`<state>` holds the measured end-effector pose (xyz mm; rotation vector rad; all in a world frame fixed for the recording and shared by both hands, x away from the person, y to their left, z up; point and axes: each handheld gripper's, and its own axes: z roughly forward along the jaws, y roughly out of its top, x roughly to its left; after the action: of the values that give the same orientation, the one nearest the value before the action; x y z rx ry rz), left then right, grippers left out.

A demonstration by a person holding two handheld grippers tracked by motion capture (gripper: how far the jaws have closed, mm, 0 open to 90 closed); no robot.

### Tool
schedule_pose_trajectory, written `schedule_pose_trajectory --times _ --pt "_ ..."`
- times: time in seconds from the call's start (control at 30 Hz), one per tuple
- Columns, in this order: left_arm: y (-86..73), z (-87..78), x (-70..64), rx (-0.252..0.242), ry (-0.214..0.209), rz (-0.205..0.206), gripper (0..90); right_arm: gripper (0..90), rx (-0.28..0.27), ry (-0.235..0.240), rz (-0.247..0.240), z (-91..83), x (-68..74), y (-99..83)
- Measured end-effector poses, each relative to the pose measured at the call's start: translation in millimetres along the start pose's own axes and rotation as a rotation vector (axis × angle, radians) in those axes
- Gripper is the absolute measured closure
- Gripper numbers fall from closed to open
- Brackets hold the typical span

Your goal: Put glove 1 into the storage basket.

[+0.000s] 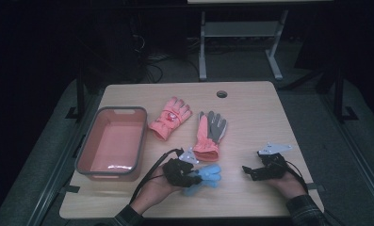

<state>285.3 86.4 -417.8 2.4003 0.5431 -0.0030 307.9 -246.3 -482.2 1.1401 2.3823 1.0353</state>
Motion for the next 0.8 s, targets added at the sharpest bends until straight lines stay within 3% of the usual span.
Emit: schedule_pose_trajectory --times 0.3,0.73,0.8 --pt "-4.2 -25.4 17.7 -0.014 0.045 -0.063 75.0 3.0 0.019 0.000 0.001 8.1 -1.0 6.8" --pt "-5.0 -72.0 47.9 -0.090 0.131 -0.148 75.0 2.9 0.021 0.000 0.001 8.2 -1.1 7.1" --pt "-6.5 -84.9 56.8 -0.106 0.158 -0.164 75.0 2.9 0.021 0.000 0.002 8.2 -1.1 7.1"
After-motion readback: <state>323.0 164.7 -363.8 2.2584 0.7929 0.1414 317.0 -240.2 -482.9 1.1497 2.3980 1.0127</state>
